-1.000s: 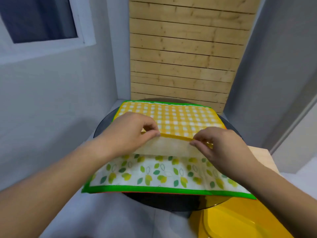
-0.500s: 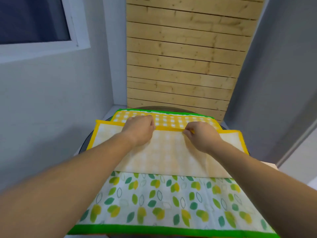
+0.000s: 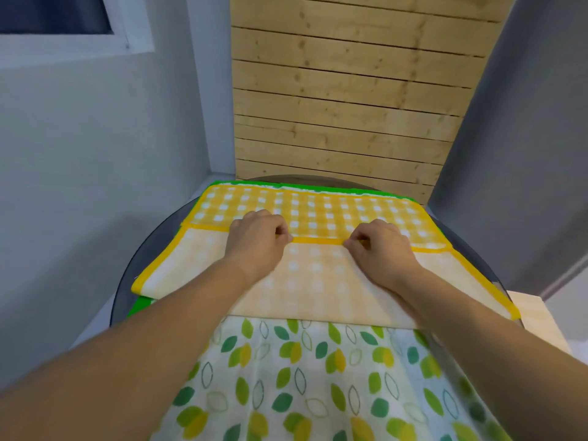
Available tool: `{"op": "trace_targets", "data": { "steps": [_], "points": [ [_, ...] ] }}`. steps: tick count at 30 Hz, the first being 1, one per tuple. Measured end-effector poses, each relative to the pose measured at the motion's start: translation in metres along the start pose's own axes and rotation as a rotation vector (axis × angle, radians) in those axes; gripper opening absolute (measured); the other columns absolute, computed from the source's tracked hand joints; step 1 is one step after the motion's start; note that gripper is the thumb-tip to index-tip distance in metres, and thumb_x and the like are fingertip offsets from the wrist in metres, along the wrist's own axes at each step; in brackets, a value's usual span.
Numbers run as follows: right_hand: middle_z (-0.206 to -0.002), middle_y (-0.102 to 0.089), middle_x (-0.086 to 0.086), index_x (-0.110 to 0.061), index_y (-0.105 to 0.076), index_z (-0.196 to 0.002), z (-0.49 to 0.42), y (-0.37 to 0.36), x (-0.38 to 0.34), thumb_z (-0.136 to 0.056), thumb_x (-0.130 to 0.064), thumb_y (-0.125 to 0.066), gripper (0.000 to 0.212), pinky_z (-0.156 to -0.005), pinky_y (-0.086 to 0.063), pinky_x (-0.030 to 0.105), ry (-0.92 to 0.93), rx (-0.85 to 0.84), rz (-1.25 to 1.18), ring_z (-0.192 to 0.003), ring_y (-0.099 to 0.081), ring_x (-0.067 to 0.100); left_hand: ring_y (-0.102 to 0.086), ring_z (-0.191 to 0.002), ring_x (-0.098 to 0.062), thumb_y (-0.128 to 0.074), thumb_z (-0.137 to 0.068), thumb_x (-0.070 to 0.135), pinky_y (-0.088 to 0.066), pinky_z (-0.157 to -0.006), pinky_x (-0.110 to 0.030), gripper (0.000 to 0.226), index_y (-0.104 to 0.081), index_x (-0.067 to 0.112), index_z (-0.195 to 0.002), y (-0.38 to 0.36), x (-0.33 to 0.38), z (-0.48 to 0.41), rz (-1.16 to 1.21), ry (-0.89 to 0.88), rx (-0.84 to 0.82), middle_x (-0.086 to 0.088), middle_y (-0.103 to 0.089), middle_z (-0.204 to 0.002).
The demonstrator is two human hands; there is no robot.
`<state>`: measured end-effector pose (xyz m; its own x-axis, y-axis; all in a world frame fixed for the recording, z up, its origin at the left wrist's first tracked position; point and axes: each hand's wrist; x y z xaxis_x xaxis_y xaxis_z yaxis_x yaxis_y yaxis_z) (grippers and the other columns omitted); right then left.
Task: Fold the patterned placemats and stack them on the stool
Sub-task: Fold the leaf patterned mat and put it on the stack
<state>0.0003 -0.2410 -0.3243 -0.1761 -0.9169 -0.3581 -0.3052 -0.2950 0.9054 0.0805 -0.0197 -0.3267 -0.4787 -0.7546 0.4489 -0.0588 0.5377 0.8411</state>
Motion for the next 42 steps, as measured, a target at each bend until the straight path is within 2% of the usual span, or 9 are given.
{"op": "trace_targets", "data": {
  "steps": [4, 7, 9, 14, 21, 27, 31, 35, 42],
  "points": [
    [-0.105, -0.060, 0.000, -0.028, -0.066, -0.100, 0.000, 0.004, -0.003, -0.093, -0.046, -0.057, 0.021, -0.091, -0.038, 0.042, -0.017, -0.030, 0.013, -0.110, -0.051, 0.028, -0.052, -0.099, -0.018, -0.063, -0.095, 0.034, -0.034, -0.086, -0.034, 0.014, -0.069, 0.028, -0.084, -0.004, -0.001, -0.002, 0.009, 0.002, 0.030, 0.011, -0.058, -0.093],
    [-0.128, -0.054, -0.003, -0.031, -0.057, -0.128, 0.015, 0.012, -0.019, -0.091, -0.056, -0.053, 0.044, -0.105, -0.030, 0.044, 0.049, -0.062, 0.097, -0.127, -0.042, 0.025, -0.051, -0.099, -0.018, -0.063, -0.095, 0.034, -0.034, -0.085, -0.034, 0.014, -0.069, 0.029, -0.084, -0.006, -0.002, -0.002, 0.019, 0.006, 0.037, 0.011, -0.057, -0.091],
    [-0.137, -0.049, -0.005, -0.030, -0.054, -0.132, 0.036, 0.019, -0.037, -0.091, -0.059, -0.052, 0.051, -0.111, -0.028, 0.043, 0.153, -0.082, 0.062, -0.133, -0.036, 0.022, -0.051, -0.099, -0.018, -0.064, -0.095, 0.034, -0.033, -0.085, -0.033, 0.014, -0.068, 0.030, -0.083, -0.006, -0.002, -0.002, 0.022, 0.006, 0.045, 0.011, -0.056, -0.090],
    [-0.155, -0.032, -0.003, -0.030, -0.041, -0.145, 0.084, 0.020, -0.062, -0.091, -0.069, -0.041, 0.067, -0.118, -0.019, 0.037, 0.219, -0.363, 0.046, -0.145, -0.020, 0.018, -0.052, -0.100, -0.020, -0.063, -0.095, 0.033, -0.037, -0.088, -0.036, 0.013, -0.067, 0.031, -0.083, -0.005, -0.001, -0.002, 0.015, -0.003, 0.040, 0.009, -0.059, -0.094],
    [-0.162, -0.016, -0.007, -0.034, -0.028, -0.151, 0.094, 0.003, -0.053, -0.092, -0.069, -0.038, 0.069, -0.119, -0.010, 0.036, 0.247, -0.292, 0.072, -0.148, -0.008, 0.014, -0.051, -0.106, -0.023, -0.057, -0.098, 0.033, -0.040, -0.091, -0.038, 0.010, -0.064, 0.029, -0.091, 0.001, 0.004, 0.001, -0.064, -0.025, -0.013, 0.006, -0.058, -0.099],
    [-0.162, -0.016, -0.005, -0.034, -0.027, -0.152, 0.094, 0.001, -0.052, -0.088, -0.075, -0.027, 0.075, -0.120, -0.011, 0.039, 0.262, -0.308, 0.104, -0.148, -0.009, 0.016, -0.029, -0.144, -0.020, -0.044, -0.101, 0.025, -0.010, -0.123, -0.042, 0.041, -0.044, 0.024, -0.142, 0.023, 0.024, 0.035, -0.150, -0.176, -0.168, 0.003, -0.042, -0.148],
    [-0.162, -0.017, -0.001, -0.030, -0.024, -0.153, 0.095, -0.001, -0.053, -0.081, -0.071, -0.008, 0.084, -0.120, -0.011, 0.039, 0.279, -0.307, 0.153, -0.148, -0.011, 0.020, -0.023, -0.147, -0.016, -0.040, -0.100, 0.019, -0.006, -0.124, -0.038, 0.044, -0.043, 0.024, -0.144, 0.024, 0.033, 0.083, -0.095, -0.169, -0.252, 0.003, -0.040, -0.151],
    [-0.163, -0.013, 0.001, -0.027, -0.019, -0.156, 0.096, 0.001, -0.056, -0.080, -0.070, 0.000, 0.089, -0.120, -0.009, 0.038, 0.271, -0.339, 0.195, -0.149, -0.008, 0.021, 0.003, -0.154, -0.019, -0.025, -0.105, 0.037, 0.005, -0.124, -0.044, 0.053, -0.025, 0.019, -0.156, 0.023, 0.036, 0.117, -0.202, -0.060, -0.312, -0.005, -0.011, -0.167],
    [-0.166, 0.008, 0.000, -0.025, -0.002, -0.159, 0.098, 0.004, -0.063, -0.102, -0.055, -0.014, 0.065, -0.123, 0.006, 0.040, 0.248, -0.441, 0.305, -0.152, 0.010, 0.017, 0.018, -0.153, -0.023, -0.019, -0.104, 0.046, 0.012, -0.122, -0.048, 0.062, -0.012, 0.020, -0.160, 0.025, 0.040, 0.123, -0.303, 0.004, -0.368, -0.006, 0.003, -0.168]
  ]
}}
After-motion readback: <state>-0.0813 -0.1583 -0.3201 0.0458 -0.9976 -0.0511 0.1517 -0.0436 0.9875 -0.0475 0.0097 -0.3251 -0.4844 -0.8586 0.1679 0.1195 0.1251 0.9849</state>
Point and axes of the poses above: each hand's wrist, its own z-axis away from the middle knuckle, its own y-axis out of the back of the hand, x = y × z
